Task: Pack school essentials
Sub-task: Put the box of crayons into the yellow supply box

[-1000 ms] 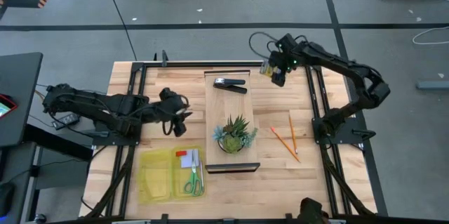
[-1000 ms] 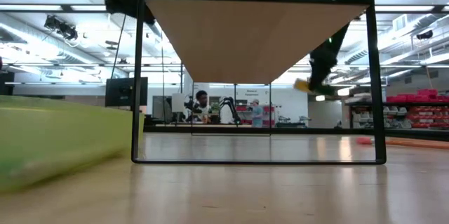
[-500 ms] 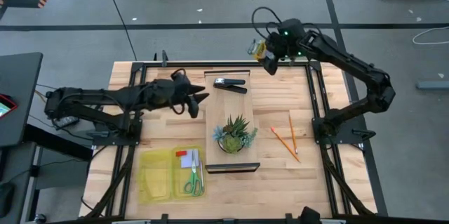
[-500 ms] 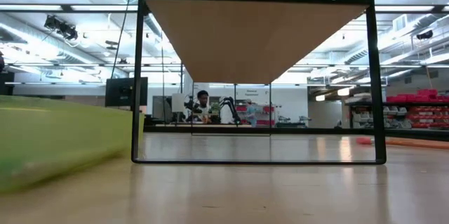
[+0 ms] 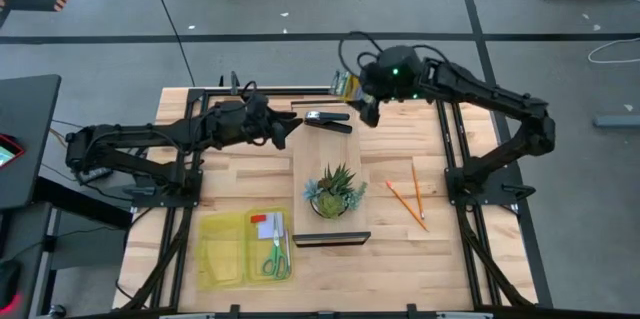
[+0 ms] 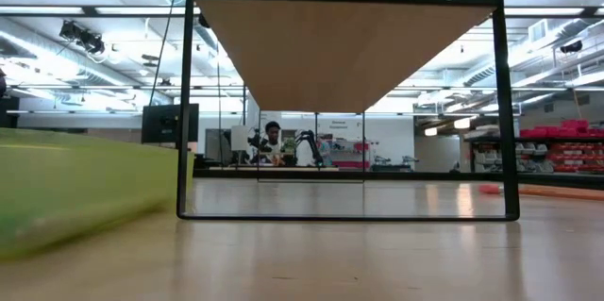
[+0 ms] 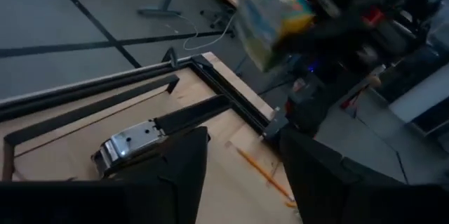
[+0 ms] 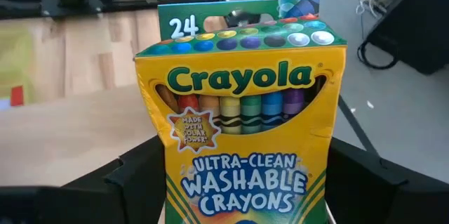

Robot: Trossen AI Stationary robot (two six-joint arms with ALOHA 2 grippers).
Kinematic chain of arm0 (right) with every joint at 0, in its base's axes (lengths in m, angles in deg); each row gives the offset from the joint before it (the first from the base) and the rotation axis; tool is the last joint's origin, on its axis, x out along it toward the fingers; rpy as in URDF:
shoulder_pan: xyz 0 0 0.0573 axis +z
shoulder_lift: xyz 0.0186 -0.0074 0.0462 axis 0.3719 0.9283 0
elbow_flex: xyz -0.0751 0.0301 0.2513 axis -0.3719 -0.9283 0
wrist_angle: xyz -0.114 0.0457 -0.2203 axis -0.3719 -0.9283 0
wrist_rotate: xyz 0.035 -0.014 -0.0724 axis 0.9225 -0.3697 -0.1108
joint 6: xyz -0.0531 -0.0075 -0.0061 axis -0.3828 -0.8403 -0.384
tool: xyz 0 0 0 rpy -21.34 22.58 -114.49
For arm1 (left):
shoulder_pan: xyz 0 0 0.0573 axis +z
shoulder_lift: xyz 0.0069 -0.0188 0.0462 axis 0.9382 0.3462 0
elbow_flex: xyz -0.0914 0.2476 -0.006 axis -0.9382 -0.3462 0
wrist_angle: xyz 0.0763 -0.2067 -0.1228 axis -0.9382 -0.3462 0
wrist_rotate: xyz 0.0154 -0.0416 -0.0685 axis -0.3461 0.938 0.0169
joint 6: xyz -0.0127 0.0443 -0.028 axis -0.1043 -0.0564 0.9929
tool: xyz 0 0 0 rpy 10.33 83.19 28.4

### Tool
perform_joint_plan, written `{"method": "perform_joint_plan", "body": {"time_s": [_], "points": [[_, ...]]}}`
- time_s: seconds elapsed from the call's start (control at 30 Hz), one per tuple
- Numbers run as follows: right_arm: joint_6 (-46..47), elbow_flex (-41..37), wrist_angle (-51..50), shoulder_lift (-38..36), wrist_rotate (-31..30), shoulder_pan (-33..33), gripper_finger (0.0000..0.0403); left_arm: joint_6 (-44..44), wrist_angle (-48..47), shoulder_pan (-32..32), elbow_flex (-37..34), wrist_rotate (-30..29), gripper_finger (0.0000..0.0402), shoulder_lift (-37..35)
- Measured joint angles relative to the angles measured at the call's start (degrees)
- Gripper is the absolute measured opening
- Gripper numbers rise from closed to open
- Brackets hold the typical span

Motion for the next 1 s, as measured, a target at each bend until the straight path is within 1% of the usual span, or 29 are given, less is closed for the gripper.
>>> {"method": "perform_joint_plan", "body": {"time_s": [0.07, 0.2, 0.3, 0.4, 0.53, 0.67, 0.77, 0.93, 1.0], "points": [[1.3, 1.5, -0.3, 1.2, -1.5, 2.2, 0.0318, 1.0, 0.5, 0.0, 0.0, -0.1, 0.0204, 0.0], [3.1, 6.2, -3.6, 5.6, -2.3, 5.4, 0.0318, 3.5, 2.6, 0.0, 0.0, -0.1, 0.0238, 0.0], [2.5, 11.8, -9.1, 10.3, -5.2, 7.2, 0.0318, 6.3, 2.9, 0.0, 0.0, 0.0, 0.0261, 0.0], [2.3, 17.9, -13.9, 14.8, -5.9, 8.5, 0.0318, 9.5, 3.1, 0.0, 0.0, -0.1, 0.0275, 0.0], [1.3, 24.5, -19.4, 20.1, -5.9, 9.8, 0.0318, 11.7, 3.2, 0.0, 0.0, -0.2, 0.0277, 0.1], [1.0, 28.5, -22.3, 23.8, -5.3, 10.8, 0.0318, 13.8, 4.5, 0.0, 0.0, -0.4, 0.0277, 0.8], [1.7, 29.5, -23.4, 25.4, -5.3, 11.1, 0.0318, 16.2, 4.9, -0.1, 0.1, -0.2, 0.0277, 1.6], [3.7, 29.6, -23.6, 26.1, -3.7, 11.2, 0.0318, 17.5, 5.0, -0.1, 0.1, 0.2, 0.0276, 2.7], [3.4, 29.6, -23.6, 26.1, -4.4, 11.5, 0.0318, 17.8, 5.3, -0.1, 0.1, 0.2, 0.0276, 3.1]]}}
